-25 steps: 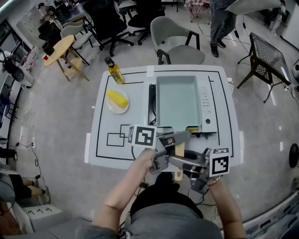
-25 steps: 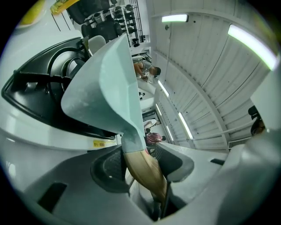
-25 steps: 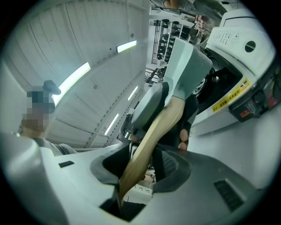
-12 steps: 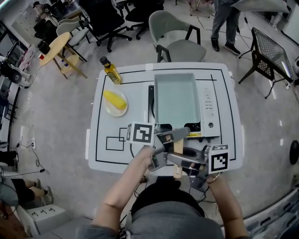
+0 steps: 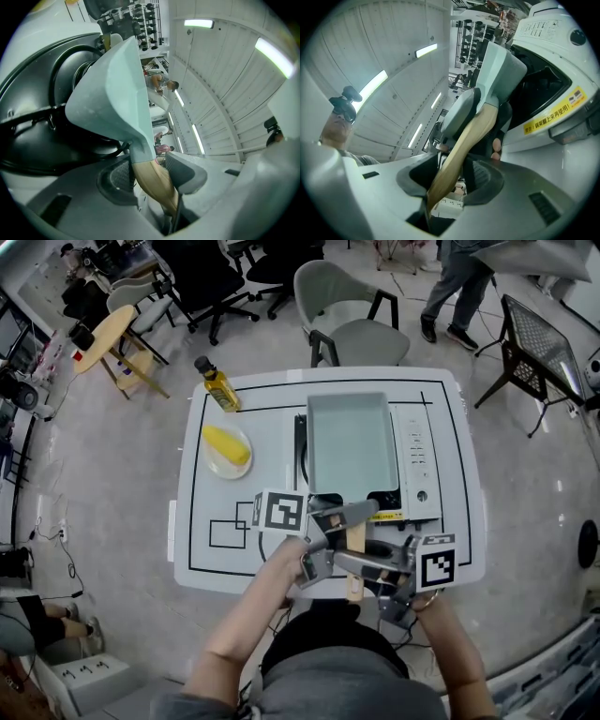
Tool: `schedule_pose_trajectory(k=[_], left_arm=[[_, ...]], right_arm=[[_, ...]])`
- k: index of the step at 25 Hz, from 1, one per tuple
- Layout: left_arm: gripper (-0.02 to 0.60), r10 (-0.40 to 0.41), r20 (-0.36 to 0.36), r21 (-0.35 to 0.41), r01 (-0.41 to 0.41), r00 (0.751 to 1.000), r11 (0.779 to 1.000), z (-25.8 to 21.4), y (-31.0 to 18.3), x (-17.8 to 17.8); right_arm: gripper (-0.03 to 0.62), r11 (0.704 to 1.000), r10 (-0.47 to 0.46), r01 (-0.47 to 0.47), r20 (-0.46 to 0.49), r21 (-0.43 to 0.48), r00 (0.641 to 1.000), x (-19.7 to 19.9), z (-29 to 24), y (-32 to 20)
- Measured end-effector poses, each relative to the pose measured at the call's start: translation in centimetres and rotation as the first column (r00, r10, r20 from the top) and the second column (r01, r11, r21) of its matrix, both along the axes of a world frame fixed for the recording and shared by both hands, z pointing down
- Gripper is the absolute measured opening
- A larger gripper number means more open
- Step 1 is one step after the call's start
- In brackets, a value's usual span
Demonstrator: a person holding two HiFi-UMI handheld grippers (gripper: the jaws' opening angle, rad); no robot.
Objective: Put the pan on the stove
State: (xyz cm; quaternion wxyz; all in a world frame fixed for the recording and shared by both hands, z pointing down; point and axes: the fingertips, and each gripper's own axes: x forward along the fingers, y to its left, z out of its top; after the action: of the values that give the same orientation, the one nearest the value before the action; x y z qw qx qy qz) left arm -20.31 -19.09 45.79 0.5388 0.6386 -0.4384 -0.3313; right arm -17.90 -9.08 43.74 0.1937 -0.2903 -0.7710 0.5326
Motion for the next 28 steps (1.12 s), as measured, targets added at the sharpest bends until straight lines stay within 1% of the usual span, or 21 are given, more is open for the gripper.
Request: schedule_pose_trajectory(k=[4, 12, 22, 28], left_arm=[[0.176, -0.006, -0.013, 0.0, 0.006, 1.0, 1.0, 0.0, -0.01, -0.03], [0.176, -0.034, -0.057, -0.012, 0.034, 0.998, 0.999, -0.19, -0.04, -0.24], [0.176, -0.036, -0.064, -0.024, 0.034, 0.997, 0.999, -0.04, 0.01, -0.28], [0.176, -0.029, -0.065, -0.029, 0.027, 0.997, 0.999, -0.01, -0.06, -0.27]], right_arm=[[0.164, 1.0, -0.001, 0.001, -0.003, -0.008, 1.0, -0.04, -0.03, -0.03], [0.163, 0.997, 0.005, -0.005, -0.002, -0.079, 1.0, -0.08, -0.51, -0.26], [0.16, 0.993, 0.014, -0.014, -0.003, -0.121, 1.0, -0.09, -0.52, -0.31], [0.16, 0.992, 0.024, -0.023, 0.01, -0.127, 1.0, -0.12, -0.79, -0.49]])
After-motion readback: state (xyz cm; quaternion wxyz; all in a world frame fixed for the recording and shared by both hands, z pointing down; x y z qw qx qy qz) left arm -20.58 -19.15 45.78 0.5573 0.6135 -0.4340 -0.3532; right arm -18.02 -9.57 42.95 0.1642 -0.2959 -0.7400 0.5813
